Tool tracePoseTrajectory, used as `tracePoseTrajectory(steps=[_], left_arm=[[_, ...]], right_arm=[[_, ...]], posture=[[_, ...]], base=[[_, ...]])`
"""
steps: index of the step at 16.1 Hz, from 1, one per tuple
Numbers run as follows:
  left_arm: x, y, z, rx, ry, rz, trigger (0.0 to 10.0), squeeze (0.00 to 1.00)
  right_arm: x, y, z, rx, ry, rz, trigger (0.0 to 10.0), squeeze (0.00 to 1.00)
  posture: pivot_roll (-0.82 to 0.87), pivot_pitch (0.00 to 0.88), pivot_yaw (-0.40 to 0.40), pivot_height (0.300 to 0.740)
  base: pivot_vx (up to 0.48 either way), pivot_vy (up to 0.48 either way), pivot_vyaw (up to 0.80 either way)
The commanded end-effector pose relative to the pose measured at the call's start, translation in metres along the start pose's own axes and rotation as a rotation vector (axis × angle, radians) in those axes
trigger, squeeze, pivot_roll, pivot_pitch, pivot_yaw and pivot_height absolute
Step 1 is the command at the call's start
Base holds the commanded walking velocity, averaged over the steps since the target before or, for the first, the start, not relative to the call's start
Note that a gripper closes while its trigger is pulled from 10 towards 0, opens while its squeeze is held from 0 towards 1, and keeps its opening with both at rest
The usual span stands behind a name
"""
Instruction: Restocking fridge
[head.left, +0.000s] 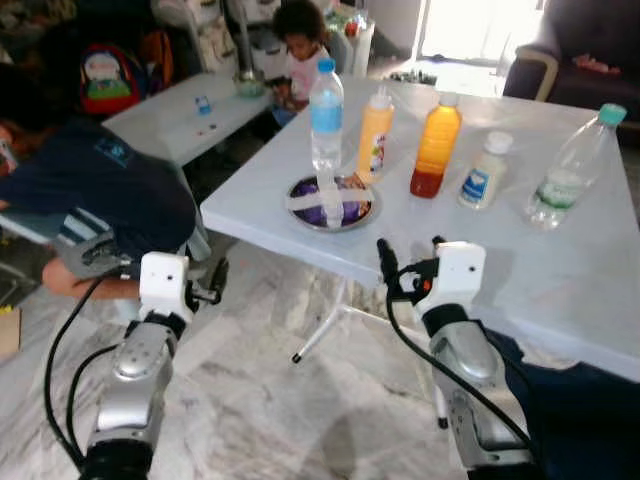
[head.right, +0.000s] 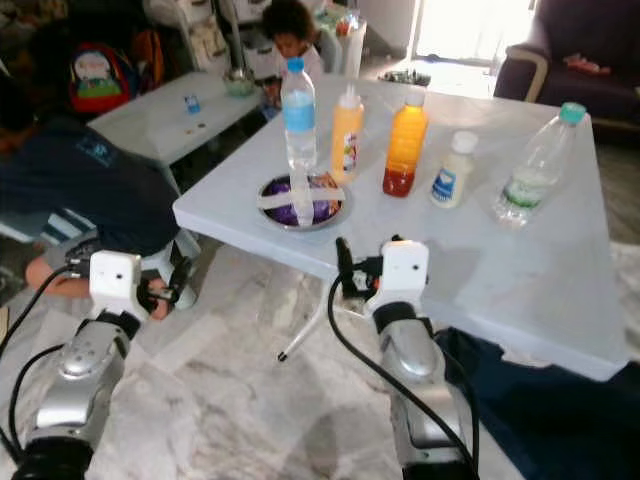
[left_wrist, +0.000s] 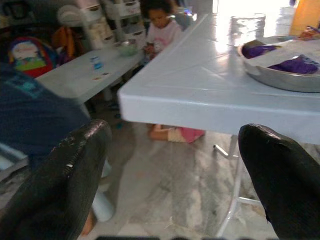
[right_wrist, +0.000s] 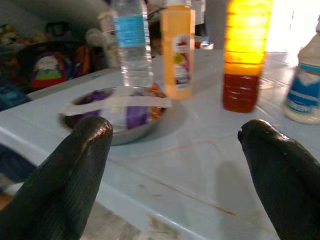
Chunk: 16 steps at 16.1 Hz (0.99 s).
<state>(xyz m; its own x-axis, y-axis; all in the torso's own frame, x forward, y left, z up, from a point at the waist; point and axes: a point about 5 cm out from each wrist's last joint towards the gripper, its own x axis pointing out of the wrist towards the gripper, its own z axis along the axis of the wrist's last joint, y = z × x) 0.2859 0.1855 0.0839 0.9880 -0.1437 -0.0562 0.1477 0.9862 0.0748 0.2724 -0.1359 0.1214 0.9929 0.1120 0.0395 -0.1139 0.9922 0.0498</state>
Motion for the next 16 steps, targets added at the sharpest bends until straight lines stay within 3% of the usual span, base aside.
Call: tracePoseTrajectory(steps=[1,6,8,12,16], left_arm=[[0.003,-0.005,0.007,0.025,-0.033,-0.019,10.0,0.00],[0.007,-0.006,0.012,0.040,-0.047,-0.033,10.0,0.00],[0.007,-0.007,0.010,0.007,-0.034,-0.014,10.0,0.00],[0.009,-0.012,0.011,0.020,-0.033,-0.048,10.0,0.00],[0.009,-0.010,0.018,0.016,-0.066,-0.095,10.0,0.00]], right_arm=[[0.001,-0.004,0.007,-0.009,-0.027,-0.019,10.0,0.00],[0.009,-0.007,0.014,-0.020,-0.052,-0.031,10.0,0.00],[0.008,-0.009,0.013,-0.021,-0.050,-0.041,10.0,0.00],[0.007,-0.016,0.011,-0.007,-0.030,-0.145,10.0,0.00],[0.008,-0.021,0.007,0.022,-0.003,-0.172,10.0,0.00]], posture=[[-0.02,0.007,0.034,0.740],[-0.01,0.005,0.035,0.740],[-0.01,0.001,0.038,0.740],[-0.02,0.012,0.038,0.740],[-0.02,0.016,0.036,0.740]], base=[[0.000,0.424,0.00],[0.281,0.388,0.00],[0.296,0.379,0.00],[0.000,0.000,0.00],[0.000,0.000,-0.71]])
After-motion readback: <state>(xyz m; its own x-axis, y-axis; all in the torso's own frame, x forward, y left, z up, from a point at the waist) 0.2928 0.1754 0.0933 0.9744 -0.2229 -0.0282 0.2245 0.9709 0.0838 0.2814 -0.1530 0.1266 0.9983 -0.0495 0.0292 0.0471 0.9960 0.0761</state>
